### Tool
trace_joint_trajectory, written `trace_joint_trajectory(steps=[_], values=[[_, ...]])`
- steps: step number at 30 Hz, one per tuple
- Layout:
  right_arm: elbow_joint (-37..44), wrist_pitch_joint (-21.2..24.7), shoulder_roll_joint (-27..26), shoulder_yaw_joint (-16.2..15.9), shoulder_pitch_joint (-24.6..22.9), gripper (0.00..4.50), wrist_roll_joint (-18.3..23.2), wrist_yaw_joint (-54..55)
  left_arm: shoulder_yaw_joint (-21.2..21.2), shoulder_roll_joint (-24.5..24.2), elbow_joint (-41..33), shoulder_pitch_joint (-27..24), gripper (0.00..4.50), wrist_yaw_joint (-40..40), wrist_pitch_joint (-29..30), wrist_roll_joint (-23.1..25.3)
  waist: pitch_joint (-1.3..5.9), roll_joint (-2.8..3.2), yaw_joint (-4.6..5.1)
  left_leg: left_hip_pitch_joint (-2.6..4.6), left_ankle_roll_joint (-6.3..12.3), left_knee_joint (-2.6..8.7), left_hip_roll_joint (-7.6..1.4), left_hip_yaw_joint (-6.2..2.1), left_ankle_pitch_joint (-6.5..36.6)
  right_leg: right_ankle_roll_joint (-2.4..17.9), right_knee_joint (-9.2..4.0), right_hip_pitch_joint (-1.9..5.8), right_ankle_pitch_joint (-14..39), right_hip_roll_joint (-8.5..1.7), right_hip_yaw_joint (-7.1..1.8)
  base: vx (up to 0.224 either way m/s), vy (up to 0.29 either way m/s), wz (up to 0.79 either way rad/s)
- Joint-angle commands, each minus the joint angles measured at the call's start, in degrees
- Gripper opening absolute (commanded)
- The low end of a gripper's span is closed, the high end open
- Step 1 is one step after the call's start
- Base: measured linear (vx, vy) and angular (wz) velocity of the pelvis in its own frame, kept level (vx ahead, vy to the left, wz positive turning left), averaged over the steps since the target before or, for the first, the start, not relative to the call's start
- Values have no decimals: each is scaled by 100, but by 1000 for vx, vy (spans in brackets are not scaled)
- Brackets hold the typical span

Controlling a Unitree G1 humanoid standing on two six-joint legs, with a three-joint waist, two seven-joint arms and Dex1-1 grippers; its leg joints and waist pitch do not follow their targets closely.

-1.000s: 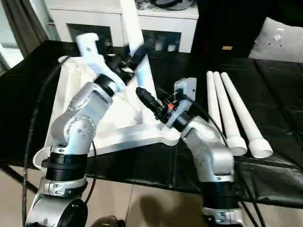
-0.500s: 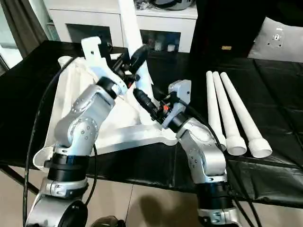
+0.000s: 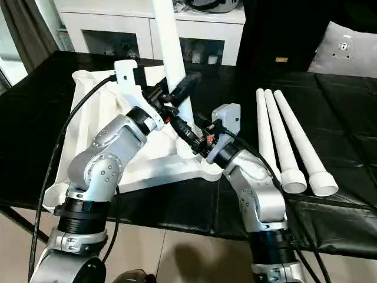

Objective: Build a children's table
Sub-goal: Pick table leg

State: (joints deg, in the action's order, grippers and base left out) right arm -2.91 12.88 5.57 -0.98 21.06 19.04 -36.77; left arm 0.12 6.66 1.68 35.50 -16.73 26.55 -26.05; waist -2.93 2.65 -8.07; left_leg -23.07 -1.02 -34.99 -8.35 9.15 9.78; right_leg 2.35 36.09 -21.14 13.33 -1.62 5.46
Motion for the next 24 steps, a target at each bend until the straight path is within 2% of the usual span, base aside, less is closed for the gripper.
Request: trace_joint_trajectory(steps=[1,3,6,9,10,12,14,15,16,24], values=[[11,-107,7,-126,69,189,-39,-65,-73,13,-1,-12,303,-69,45,19,403,-40,26,122,529,360,-624,-259,674,824,-459,256,110,-855,-449,0,0,0],[-22,-130,8,-142,77,189,-44,-71,-33,26,-1,-16,292,-48,29,-18,403,-41,21,118,525,356,-618,-254,692,824,-468,262,162,-869,-452,0,0,0],[-30,-130,9,-148,84,189,-43,-68,-30,17,1,-16,247,-23,4,-27,399,-43,24,124,519,366,-629,-259,722,810,-471,255,203,-860,-452,0,0,0],[-55,-143,9,-158,93,189,-56,-59,-17,18,8,-16,242,-9,-22,-23,398,-43,24,118,520,362,-618,-254,734,811,-473,259,210,-866,-455,0,0,0],[-63,-145,3,-154,94,189,-58,-48,-16,19,7,-15,214,-10,-24,-15,400,-44,24,120,525,363,-622,-257,702,809,-465,255,179,-858,-455,0,0,0],[-76,-151,0,-151,94,189,-60,-32,-15,24,8,-12,203,-9,-27,-4,406,-40,21,118,537,359,-624,-259,669,813,-459,257,113,-862,-454,0,0,0],[-93,-162,4,-156,97,189,-65,-17,-4,37,19,-2,201,30,-32,16,403,-37,22,119,537,360,-624,-258,686,815,-465,257,116,-866,-452,0,0,0],[-99,-165,14,-153,95,189,-59,-16,-6,50,27,2,194,41,-38,28,399,-89,38,117,545,365,-626,-251,687,813,-462,258,111,-856,-455,0,0,0],[-99,-165,14,-153,95,189,-59,-16,-6,50,27,2,189,41,-38,28,403,-68,23,125,546,360,-626,-253,685,825,-459,257,131,-869,-454,0,0,0],[-139,-170,54,-159,146,189,-147,30,115,85,172,57,186,245,-167,123,399,-64,40,117,559,354,-614,-246,649,788,-472,254,202,-855,-455,0,0,0]])
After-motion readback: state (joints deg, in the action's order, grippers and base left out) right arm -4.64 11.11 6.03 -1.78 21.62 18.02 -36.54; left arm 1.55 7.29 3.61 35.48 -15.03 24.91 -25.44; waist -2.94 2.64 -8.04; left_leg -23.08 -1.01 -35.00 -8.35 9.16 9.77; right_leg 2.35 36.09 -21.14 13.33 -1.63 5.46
